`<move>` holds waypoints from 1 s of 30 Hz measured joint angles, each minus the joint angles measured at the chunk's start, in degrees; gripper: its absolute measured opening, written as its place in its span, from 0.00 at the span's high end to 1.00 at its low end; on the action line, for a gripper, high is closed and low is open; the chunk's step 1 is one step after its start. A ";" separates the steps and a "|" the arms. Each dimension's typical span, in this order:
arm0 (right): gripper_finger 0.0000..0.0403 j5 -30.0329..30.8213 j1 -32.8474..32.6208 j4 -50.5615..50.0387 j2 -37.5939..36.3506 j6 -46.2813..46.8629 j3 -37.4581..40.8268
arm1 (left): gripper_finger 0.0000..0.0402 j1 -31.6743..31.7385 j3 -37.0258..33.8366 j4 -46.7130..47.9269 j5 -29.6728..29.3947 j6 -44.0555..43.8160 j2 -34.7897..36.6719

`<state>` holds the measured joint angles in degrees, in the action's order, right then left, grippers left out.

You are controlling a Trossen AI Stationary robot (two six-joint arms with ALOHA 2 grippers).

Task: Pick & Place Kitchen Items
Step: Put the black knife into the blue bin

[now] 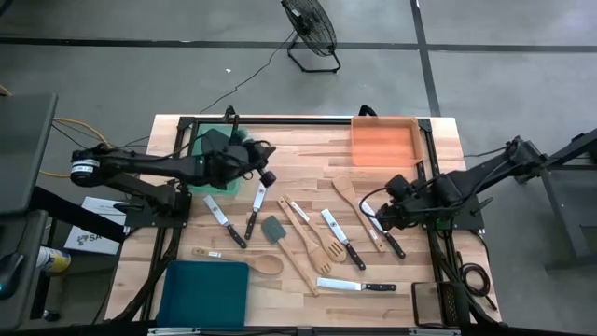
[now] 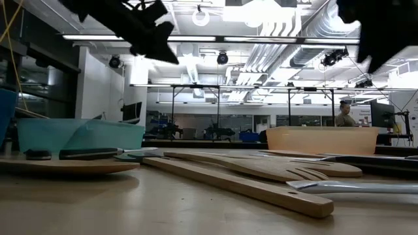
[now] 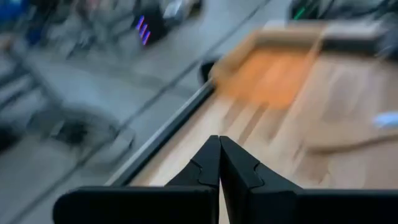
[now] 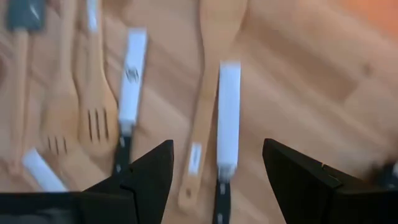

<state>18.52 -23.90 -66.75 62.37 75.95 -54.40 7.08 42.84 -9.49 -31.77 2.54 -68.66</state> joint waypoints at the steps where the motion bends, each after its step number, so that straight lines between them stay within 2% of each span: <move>1: 0.41 -1.80 0.00 0.12 0.00 0.57 0.71 | 1.00 0.64 -1.44 -4.95 2.60 2.05 0.00; 4: 0.41 -8.18 0.00 1.25 0.00 0.95 3.84 | 1.00 3.06 -5.97 -18.10 10.33 4.28 0.00; 7: 0.41 -14.30 0.00 4.60 0.00 1.06 7.77 | 1.00 4.72 -9.07 -24.95 15.29 4.32 0.00; 17: 0.41 -23.39 -3.27 13.75 0.00 2.95 16.91 | 1.00 5.28 -11.01 -26.32 17.99 3.68 -0.46; 24: 0.41 -21.92 -7.16 17.18 1.44 5.37 19.72 | 1.00 5.30 -11.02 -26.43 18.06 3.66 -0.46; 30: 0.41 -20.02 -7.74 17.93 8.04 5.01 19.98 | 1.00 5.30 -11.02 -26.42 18.99 3.49 -0.46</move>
<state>-1.50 -31.64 -48.82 70.41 80.96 -34.41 12.38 31.81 -35.91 -12.78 6.02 -69.12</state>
